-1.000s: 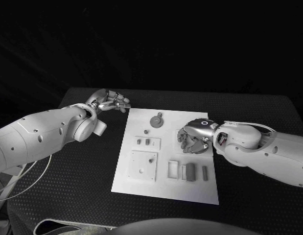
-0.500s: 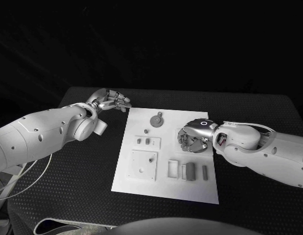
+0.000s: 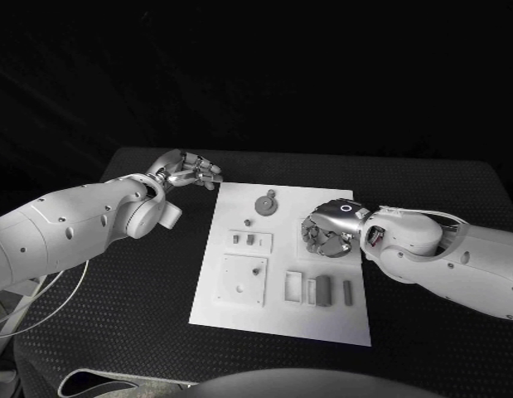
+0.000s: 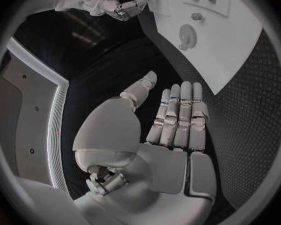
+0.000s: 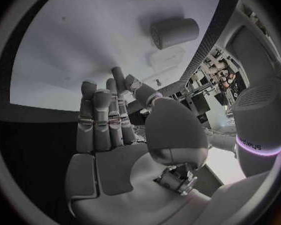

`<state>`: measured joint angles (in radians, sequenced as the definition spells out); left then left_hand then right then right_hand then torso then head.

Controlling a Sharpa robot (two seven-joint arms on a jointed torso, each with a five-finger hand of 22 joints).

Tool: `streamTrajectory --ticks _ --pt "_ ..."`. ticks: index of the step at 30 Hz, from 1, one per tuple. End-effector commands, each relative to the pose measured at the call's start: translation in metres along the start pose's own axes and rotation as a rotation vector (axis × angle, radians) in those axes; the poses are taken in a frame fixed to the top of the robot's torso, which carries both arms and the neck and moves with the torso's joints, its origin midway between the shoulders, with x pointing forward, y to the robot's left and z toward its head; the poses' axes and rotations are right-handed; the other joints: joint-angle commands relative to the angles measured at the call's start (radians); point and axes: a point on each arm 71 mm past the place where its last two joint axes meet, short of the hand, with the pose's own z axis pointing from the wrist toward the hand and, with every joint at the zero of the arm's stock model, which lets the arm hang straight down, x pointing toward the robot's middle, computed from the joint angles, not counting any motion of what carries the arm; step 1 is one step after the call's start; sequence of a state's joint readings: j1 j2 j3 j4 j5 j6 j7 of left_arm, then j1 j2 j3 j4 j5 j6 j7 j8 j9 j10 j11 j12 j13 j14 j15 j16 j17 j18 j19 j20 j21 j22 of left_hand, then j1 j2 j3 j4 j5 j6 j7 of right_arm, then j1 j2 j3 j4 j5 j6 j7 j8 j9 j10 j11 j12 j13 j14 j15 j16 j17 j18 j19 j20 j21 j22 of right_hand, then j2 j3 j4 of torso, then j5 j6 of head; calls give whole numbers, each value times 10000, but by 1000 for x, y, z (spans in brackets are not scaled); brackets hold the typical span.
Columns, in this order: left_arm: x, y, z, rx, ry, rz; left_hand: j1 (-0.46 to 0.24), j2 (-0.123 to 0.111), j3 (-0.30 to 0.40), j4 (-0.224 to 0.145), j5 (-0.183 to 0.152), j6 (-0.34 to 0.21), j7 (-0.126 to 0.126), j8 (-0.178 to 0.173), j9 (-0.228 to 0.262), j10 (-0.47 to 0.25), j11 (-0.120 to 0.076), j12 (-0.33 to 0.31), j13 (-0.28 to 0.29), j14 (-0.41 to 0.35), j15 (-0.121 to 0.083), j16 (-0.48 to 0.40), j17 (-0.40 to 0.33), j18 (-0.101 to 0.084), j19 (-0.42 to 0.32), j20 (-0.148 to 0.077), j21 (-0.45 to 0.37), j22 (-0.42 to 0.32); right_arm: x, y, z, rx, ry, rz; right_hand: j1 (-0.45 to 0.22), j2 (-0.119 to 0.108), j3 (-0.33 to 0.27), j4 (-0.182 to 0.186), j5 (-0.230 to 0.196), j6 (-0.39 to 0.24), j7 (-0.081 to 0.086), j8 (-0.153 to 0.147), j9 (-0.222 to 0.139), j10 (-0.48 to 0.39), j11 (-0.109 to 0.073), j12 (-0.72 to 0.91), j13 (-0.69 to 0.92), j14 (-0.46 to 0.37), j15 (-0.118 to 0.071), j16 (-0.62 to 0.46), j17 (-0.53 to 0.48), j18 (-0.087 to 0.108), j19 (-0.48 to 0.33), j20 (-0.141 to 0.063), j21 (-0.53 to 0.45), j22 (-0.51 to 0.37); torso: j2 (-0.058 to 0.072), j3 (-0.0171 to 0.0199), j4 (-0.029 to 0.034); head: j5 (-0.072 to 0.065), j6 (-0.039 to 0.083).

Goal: Assemble the parts on the task board

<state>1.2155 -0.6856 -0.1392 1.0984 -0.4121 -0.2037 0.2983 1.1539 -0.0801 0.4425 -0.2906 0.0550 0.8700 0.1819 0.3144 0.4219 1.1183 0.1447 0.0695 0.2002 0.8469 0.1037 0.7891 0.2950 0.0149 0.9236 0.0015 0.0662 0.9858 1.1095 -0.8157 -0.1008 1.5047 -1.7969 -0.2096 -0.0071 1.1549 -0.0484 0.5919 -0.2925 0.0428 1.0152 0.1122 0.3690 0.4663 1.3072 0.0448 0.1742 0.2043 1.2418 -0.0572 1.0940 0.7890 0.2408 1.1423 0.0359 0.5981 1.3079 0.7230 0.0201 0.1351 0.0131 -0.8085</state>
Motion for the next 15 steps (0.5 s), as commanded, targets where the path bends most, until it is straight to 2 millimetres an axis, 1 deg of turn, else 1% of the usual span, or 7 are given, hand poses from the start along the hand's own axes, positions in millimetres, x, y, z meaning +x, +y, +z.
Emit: streamTrajectory --ticks 1,6,9,12,15 --pt "2 -1 0 105 133 -94 -30 94 53 13 43 -14 -46 51 -14 20 -13 16 -14 84 -13 -55 17 152 24 17 14 -19 -4 5 0 -175 -489 107 81 152 -61 -1 68 88 -20 95 103 116 -26 50 28 11 -109 67 37 210 63 -55 87 246 -4 -3 2 23 4" --pt "1 -1 0 97 117 -90 -35 95 53 13 43 -16 -45 51 -15 19 -13 15 -15 87 -13 -59 20 152 24 17 14 -22 -10 7 -3 -176 -774 536 110 171 -62 -4 68 99 -25 105 121 140 -42 51 47 27 -127 94 57 210 88 -78 122 243 -4 -6 -11 62 29" --pt "1 -1 0 99 106 -87 -37 96 53 13 43 -16 -45 51 -16 18 -12 15 -15 87 -13 -62 21 152 25 17 14 -24 -17 9 -3 -225 -944 697 120 176 -62 -5 68 98 -24 106 126 145 -47 50 52 29 -132 100 62 210 93 -85 132 242 -5 -17 -11 105 96" --pt "1 -1 0 96 106 -88 -41 96 53 12 42 -17 -45 51 -16 17 -12 14 -16 89 -13 -65 23 152 25 17 13 -26 -26 12 -3 -320 -1135 903 125 177 -62 -5 68 97 -24 106 129 147 -49 49 55 29 -135 103 64 210 95 -88 137 241 -9 -21 -6 136 119" --pt "1 0 0 89 108 -88 -44 96 53 12 42 -18 -44 50 -17 15 -11 13 -17 90 -13 -69 25 152 25 17 13 -29 -32 18 -1 -486 -1231 1478 132 180 -62 -5 69 96 -23 106 132 148 -51 47 58 29 -138 106 67 210 98 -92 143 240 -2 -23 1 163 106"
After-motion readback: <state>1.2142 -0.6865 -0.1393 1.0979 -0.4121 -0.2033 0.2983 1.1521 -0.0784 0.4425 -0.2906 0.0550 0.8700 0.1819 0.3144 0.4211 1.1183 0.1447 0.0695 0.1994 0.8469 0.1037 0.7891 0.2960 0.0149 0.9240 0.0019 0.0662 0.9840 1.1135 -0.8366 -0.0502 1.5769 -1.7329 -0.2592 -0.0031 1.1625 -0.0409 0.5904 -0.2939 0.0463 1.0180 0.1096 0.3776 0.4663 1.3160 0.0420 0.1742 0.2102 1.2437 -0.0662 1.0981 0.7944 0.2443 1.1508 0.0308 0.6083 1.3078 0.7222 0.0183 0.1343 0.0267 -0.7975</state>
